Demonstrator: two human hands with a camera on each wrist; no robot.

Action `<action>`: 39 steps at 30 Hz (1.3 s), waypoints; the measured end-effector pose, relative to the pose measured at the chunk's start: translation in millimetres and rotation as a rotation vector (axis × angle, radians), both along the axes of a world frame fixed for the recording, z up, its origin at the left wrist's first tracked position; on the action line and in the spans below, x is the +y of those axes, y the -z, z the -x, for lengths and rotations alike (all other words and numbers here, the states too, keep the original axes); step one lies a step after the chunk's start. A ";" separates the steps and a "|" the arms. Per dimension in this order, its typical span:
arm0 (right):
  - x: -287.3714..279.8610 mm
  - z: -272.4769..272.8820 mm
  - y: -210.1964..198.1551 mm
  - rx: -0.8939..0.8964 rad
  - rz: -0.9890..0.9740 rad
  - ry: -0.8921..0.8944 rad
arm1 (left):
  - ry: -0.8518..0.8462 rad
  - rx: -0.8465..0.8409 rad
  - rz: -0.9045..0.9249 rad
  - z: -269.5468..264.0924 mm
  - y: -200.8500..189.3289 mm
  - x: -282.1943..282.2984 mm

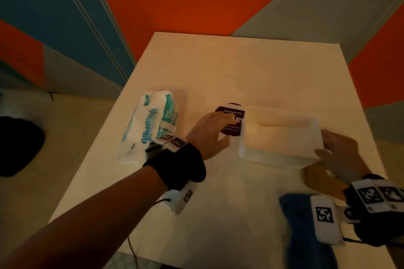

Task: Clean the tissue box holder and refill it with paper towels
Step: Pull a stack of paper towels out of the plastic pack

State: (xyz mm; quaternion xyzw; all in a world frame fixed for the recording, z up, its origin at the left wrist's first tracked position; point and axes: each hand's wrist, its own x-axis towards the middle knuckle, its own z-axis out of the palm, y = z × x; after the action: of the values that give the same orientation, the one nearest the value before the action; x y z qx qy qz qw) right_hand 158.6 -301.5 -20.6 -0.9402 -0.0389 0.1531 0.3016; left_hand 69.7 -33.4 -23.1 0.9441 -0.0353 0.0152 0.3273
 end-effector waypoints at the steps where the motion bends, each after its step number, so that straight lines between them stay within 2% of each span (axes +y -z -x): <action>1: 3.6 1.8 -2.2 -0.039 0.016 0.027 | -0.108 -0.020 0.017 11.2 0.9 15.6; 4: 31.4 15.0 -20.2 -0.304 -0.038 0.002 | -0.399 0.063 -0.003 35.0 -0.7 64.8; 7: 89.5 32.6 -33.5 -0.397 -0.173 -0.220 | -0.508 0.209 -0.128 49.4 3.5 106.8; 9: 134.8 45.2 -28.6 -0.248 -0.216 -0.372 | -0.521 0.293 -0.168 54.7 6.6 124.2; 12: 198.1 59.4 -3.1 0.096 -0.167 -0.529 | -0.436 0.406 -0.187 60.3 14.6 135.7; 14: 229.8 62.6 14.7 0.211 -0.187 -0.478 | -0.362 0.425 -0.191 64.1 22.6 135.8; 17: 262.5 63.7 34.1 0.311 -0.222 -0.305 | -0.269 0.376 -0.217 68.5 41.5 139.5; 23: 292.1 61.6 50.3 0.408 -0.317 -0.041 | -0.251 0.453 -0.255 72.3 53.8 141.2; 26: 290.4 58.0 50.5 0.316 -0.236 -0.047 | -0.248 0.455 -0.249 72.7 57.1 141.1; 30: 289.3 57.9 28.7 0.222 -0.150 -0.182 | -0.246 0.462 -0.207 72.3 53.9 142.7; 32: 297.1 59.8 13.6 0.216 -0.223 -0.199 | -0.248 0.469 -0.147 70.9 49.4 146.4; 34: 308.7 62.5 -2.7 0.247 -0.326 -0.177 | -0.295 0.453 0.010 69.0 39.8 150.7; 37: 327.4 64.7 -22.1 0.308 -0.441 -0.138 | -0.434 0.272 0.324 67.5 12.1 153.9; 39: 337.4 65.9 -30.7 0.316 -0.483 -0.137 | -0.498 0.218 0.351 67.9 -6.8 154.6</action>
State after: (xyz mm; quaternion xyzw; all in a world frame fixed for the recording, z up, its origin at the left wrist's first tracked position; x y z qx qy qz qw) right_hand 92.7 35.9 10.1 -0.8008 -0.0901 0.3040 0.5081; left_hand 1.9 121.2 -16.3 0.8490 0.2354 -0.0003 0.4730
